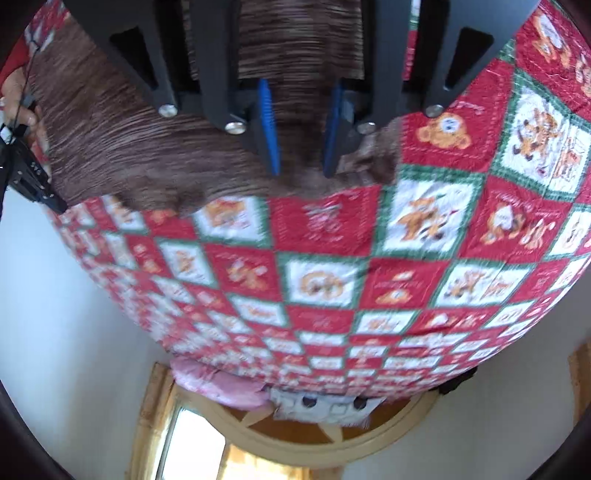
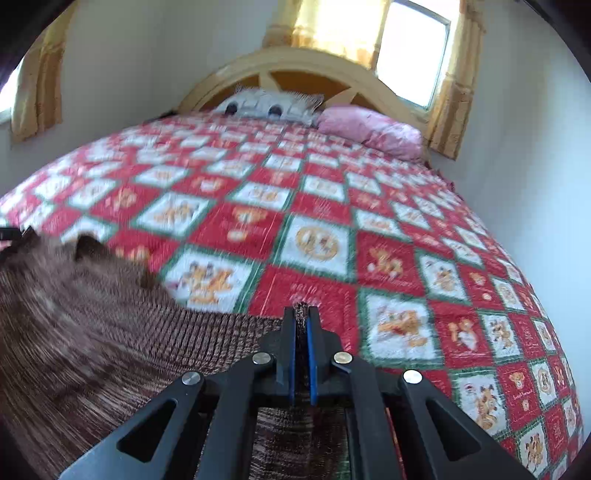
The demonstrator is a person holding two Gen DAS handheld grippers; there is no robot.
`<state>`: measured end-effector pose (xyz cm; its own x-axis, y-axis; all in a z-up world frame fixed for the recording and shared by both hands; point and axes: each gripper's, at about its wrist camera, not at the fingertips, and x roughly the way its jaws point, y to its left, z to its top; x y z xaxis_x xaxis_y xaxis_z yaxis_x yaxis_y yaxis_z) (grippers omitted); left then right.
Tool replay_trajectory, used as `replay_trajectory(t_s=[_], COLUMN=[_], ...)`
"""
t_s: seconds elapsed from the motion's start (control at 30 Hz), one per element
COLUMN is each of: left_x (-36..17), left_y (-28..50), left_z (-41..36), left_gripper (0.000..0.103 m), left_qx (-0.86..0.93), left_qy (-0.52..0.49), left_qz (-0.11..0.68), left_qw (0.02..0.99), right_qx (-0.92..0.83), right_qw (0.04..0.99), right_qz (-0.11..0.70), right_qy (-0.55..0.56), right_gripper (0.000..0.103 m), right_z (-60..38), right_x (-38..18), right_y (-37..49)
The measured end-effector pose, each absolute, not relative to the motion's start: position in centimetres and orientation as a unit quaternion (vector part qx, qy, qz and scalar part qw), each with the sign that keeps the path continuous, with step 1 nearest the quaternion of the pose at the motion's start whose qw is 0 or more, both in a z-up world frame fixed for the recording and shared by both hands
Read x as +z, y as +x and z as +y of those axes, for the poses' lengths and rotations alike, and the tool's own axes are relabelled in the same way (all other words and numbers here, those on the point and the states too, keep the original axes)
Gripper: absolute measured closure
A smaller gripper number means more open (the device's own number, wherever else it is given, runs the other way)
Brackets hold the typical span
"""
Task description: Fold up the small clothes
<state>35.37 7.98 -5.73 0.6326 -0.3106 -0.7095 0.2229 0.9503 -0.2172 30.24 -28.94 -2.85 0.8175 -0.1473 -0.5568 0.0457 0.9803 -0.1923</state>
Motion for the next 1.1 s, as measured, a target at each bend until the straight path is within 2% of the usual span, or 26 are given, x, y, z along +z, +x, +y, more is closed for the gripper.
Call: replay_trajectory(t_s=[0.07,0.1,0.27,0.37,0.57,0.7,0.77,0.97,1.1], left_x=[-5.0,-4.8,-6.6,-9.0,-9.0,-9.1,-9.1,-9.2,-9.0], left_y=[34.9,34.8,34.9,36.8,37.9,37.8,37.9,37.7,37.6], left_z=[7.4,6.9,3.7,5.2,7.0,7.3,8.3,7.8,7.8], left_gripper=[0.059,0.058,0.058,0.055,0.054,0.054,0.054,0.053,0.049], left_qx=[-0.155,-0.157,-0.124,-0.097,-0.055,-0.042,-0.045,-0.040,-0.050], left_qy=[-0.057,-0.049,0.048,0.023,0.000,-0.003,-0.030,-0.029,-0.024], left_qz=[0.387,0.382,0.382,0.426,0.419,0.412,0.413,0.414,0.421], left_qw=[0.907,0.909,0.915,0.899,0.906,0.910,0.909,0.909,0.906], right_qx=[-0.050,-0.049,-0.044,-0.046,-0.031,-0.084,-0.077,0.063,0.098], right_qw=[0.954,0.953,0.941,0.929,0.904,0.943,0.950,0.929,0.906], right_qz=[0.284,0.284,0.314,0.352,0.423,0.321,0.298,0.364,0.410], right_qy=[-0.087,-0.093,-0.116,-0.106,-0.043,0.032,0.046,0.012,-0.027], right_gripper=[0.099,0.099,0.099,0.099,0.098,0.098,0.098,0.098,0.098], right_z=[-28.9,-28.8,-28.3,-28.9,-31.4,-34.7,-35.2,-29.9,-26.4], right_x=[-1.9,-1.8,-3.6,-5.4,-7.0,-2.3,-0.4,-1.1,-4.8], right_y=[30.1,30.3,31.9,33.2,35.3,30.9,27.9,19.7,15.8])
